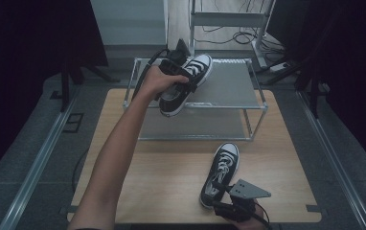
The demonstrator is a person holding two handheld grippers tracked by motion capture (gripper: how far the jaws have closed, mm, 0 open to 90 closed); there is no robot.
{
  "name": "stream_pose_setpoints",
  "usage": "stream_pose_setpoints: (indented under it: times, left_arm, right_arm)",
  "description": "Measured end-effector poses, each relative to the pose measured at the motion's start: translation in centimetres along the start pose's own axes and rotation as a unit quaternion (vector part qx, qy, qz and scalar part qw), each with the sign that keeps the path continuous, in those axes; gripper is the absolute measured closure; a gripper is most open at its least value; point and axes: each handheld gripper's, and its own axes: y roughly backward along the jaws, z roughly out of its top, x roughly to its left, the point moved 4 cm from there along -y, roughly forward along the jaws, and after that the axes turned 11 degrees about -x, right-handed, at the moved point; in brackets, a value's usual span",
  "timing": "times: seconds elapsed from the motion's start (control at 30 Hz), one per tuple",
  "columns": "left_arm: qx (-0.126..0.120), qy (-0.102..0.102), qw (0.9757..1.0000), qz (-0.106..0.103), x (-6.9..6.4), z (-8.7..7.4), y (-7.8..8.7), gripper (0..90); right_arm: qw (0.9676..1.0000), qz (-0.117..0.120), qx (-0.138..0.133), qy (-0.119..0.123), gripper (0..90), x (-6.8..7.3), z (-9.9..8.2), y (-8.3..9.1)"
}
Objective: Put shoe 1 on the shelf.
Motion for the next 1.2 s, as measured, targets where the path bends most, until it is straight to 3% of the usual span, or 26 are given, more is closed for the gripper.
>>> stream_pose_setpoints:
  times: [0.3,0.47,0.73,0.8,0.97,1.17,1.2]
  left_arm:
    - [-0.002,0.03,0.9994,0.017,1.1,0.8,-0.7,13.5]
    - [-0.005,0.055,0.9982,0.025,1.7,1.3,-1.4,13.5]
    - [-0.003,0.077,0.9964,0.034,2.3,1.5,-2.0,13.5]
    - [0.002,0.09,0.9952,0.039,2.5,1.6,-2.2,13.4]
    - [0.005,0.1,0.9935,0.055,2.6,2.1,-2.2,13.4]
    - [0.0,0.117,0.9914,0.06,2.5,3.0,-2.3,13.2]
    - [-0.004,0.129,0.9901,0.057,2.4,3.2,-2.3,13.1]
  right_arm:
    - [1.0,-0.001,-0.002,-0.001,46.3,-0.1,0.1,0.1]
    - [1.0,-0.001,-0.003,0.0,46.3,-0.2,0.2,0.2]
    - [1.0,-0.001,-0.002,-0.001,46.3,-0.2,0.1,0.3]
    - [1.0,-0.001,-0.002,-0.001,46.3,-0.3,0.1,0.2]
    - [1.0,-0.001,0.0,-0.004,46.4,-0.3,0.1,0.2]
    - [1.0,-0.003,-0.002,-0.004,46.4,-0.4,0.1,0.2]
    - [1.0,-0.001,-0.002,-0.003,46.3,-0.4,0.1,0.3]
